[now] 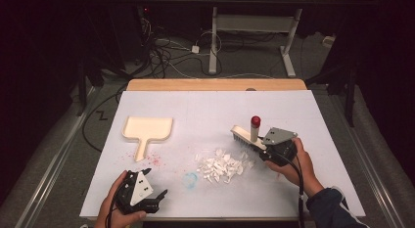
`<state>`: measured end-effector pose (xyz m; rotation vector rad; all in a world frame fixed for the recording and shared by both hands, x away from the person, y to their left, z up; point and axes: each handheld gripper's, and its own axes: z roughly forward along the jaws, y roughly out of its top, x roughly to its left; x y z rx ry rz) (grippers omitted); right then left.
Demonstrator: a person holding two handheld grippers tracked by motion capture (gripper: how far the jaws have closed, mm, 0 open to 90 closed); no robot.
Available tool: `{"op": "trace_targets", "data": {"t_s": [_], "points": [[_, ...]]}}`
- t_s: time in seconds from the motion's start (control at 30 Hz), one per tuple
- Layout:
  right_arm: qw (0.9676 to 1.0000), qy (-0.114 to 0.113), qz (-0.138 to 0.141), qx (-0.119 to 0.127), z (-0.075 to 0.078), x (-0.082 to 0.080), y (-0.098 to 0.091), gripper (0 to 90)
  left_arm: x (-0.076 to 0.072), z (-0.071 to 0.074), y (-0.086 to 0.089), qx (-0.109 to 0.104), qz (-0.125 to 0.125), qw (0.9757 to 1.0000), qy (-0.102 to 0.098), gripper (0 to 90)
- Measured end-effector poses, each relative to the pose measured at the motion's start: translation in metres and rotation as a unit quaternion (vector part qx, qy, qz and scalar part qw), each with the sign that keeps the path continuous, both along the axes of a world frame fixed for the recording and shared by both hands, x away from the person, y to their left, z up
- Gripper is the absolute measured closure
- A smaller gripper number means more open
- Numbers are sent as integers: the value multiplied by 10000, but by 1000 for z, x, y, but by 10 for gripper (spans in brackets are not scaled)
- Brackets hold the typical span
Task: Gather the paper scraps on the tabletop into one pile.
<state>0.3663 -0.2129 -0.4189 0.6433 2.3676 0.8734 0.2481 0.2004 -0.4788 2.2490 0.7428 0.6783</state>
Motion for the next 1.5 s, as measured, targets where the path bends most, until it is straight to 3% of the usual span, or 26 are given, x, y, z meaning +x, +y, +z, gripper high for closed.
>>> {"op": "trace_targets", "data": {"t_s": [0.2, 0.27, 0.43, 0.47, 0.5, 0.6, 0.7, 0.73, 0.87, 0.97, 1.07, 1.17, 1.2, 1.43, 1.5], "points": [[9997, 116, -198, 65, -5, -3, 2, 680, 0, -2, -3, 75, -88, 9999, 44, 161], [9990, 344, -129, 268, -7, -4, 4, 679, 0, -2, -3, 82, -99, 9999, 48, 161], [9991, 341, -130, 212, -8, -11, 16, 679, 0, -2, -3, 89, -117, 9999, 57, 161], [9989, 358, -130, 258, -8, -13, 18, 679, 0, -2, -4, 97, -125, 9999, 60, 161], [9975, 484, -102, 509, -7, -15, 24, 679, 0, -2, -4, 105, -136, 9998, 68, 161], [9955, 554, -98, 767, -7, -18, 36, 680, 2, -3, -6, 134, -141, 9998, 94, 162], [9949, 566, -21, 838, -7, -20, 46, 680, 2, -4, -8, 183, -186, 9996, 118, 161], [9955, 436, 32, 842, -6, -23, 54, 680, 2, -4, -8, 185, -190, 9996, 115, 161], [9956, 305, 32, 888, 0, -26, 55, 680, 2, -4, -8, 192, -128, 9997, 125, 161], [9944, 225, 10, 1030, 9, -25, 46, 680, 2, -5, -7, 214, -122, 9996, 159, 161], [9966, 29, -162, 811, 15, -24, 32, 680, 2, -4, -8, 185, -108, 9997, 134, 161], [9972, -12, -198, 719, 15, -25, 26, 680, 0, -3, -8, 184, -121, 9997, 121, 161], [9979, 13, -227, 609, 15, -26, 18, 680, 0, -3, -8, 186, -131, 9997, 123, 161], [9980, 259, -163, 553, 26, -38, -13, 680, 0, -3, -8, 196, -134, 9996, 128, 161], [9981, 464, -74, 386, 28, -48, -28, 680, 0, -3, -8, 161, -137, 9997, 149, 162]]}}
